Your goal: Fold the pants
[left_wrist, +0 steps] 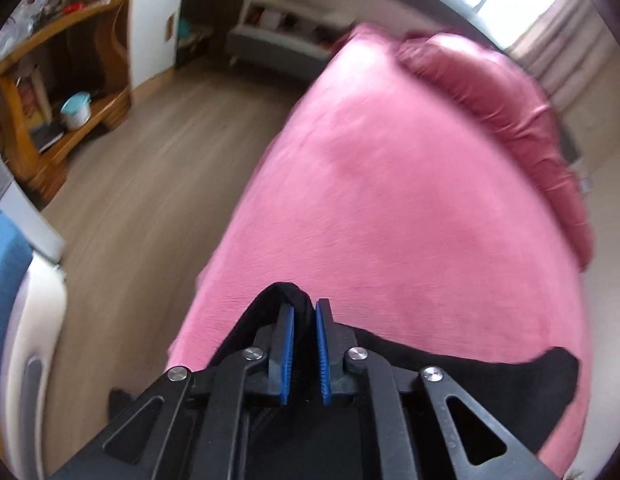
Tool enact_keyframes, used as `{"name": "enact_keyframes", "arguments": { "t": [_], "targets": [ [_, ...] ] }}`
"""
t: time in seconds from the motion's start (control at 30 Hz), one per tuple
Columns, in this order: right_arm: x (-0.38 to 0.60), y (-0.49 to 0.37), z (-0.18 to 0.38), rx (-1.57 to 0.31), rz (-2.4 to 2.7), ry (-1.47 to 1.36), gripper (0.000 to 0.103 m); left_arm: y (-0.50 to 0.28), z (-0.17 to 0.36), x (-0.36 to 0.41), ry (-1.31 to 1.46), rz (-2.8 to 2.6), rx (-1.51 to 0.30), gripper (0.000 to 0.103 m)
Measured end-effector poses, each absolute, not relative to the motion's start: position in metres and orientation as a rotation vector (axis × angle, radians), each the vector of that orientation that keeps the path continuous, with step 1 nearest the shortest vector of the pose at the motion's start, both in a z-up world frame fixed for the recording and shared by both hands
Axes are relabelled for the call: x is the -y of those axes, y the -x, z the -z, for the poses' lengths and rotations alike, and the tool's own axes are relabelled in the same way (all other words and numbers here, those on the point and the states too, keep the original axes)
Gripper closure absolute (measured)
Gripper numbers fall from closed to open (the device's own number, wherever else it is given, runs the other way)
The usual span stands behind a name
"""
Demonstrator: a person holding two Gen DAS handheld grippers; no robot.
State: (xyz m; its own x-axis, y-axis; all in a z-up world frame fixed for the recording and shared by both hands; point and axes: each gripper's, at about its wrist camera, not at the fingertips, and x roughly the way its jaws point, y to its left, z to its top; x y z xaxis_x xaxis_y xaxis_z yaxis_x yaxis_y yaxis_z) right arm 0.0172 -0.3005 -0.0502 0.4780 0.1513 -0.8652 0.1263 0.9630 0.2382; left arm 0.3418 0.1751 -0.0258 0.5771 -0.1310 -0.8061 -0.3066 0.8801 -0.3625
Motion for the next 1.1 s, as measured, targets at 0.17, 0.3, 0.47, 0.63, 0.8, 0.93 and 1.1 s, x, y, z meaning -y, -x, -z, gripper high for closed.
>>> {"name": "enact_keyframes", "arguments": {
  "t": [0.17, 0.3, 0.47, 0.63, 0.8, 0.93, 1.1],
  "targets": [
    [0.304, -0.016, 0.049, -1.077, -0.013, -0.296, 0.026, -0.274, -0.039, -0.161, 0.535, 0.101, -0.754, 0.094],
    [0.311, -0.015, 0.039, -1.067, -0.018, -0.32, 0.027, -0.205, -0.074, -0.15, 0.539, 0.29, -0.634, 0.094],
    [0.326, -0.024, 0.016, -1.022, -0.047, -0.358, 0.027, -0.12, -0.087, -0.141, 0.526, 0.49, -0.587, 0.097],
    [0.331, -0.057, -0.014, -0.976, -0.112, -0.429, 0.037, -0.069, -0.081, -0.136, 0.515, 0.566, -0.605, 0.098],
    [0.317, -0.105, -0.033, -0.961, -0.163, -0.472, 0.049, -0.036, -0.07, -0.132, 0.524, 0.612, -0.638, 0.098],
    [0.303, -0.151, -0.034, -0.977, -0.177, -0.5, 0.052, -0.025, -0.064, -0.128, 0.534, 0.63, -0.653, 0.098],
    [0.292, -0.205, -0.02, -1.028, -0.139, -0.503, 0.052, -0.016, -0.064, -0.131, 0.541, 0.646, -0.651, 0.102]
  ]
}}
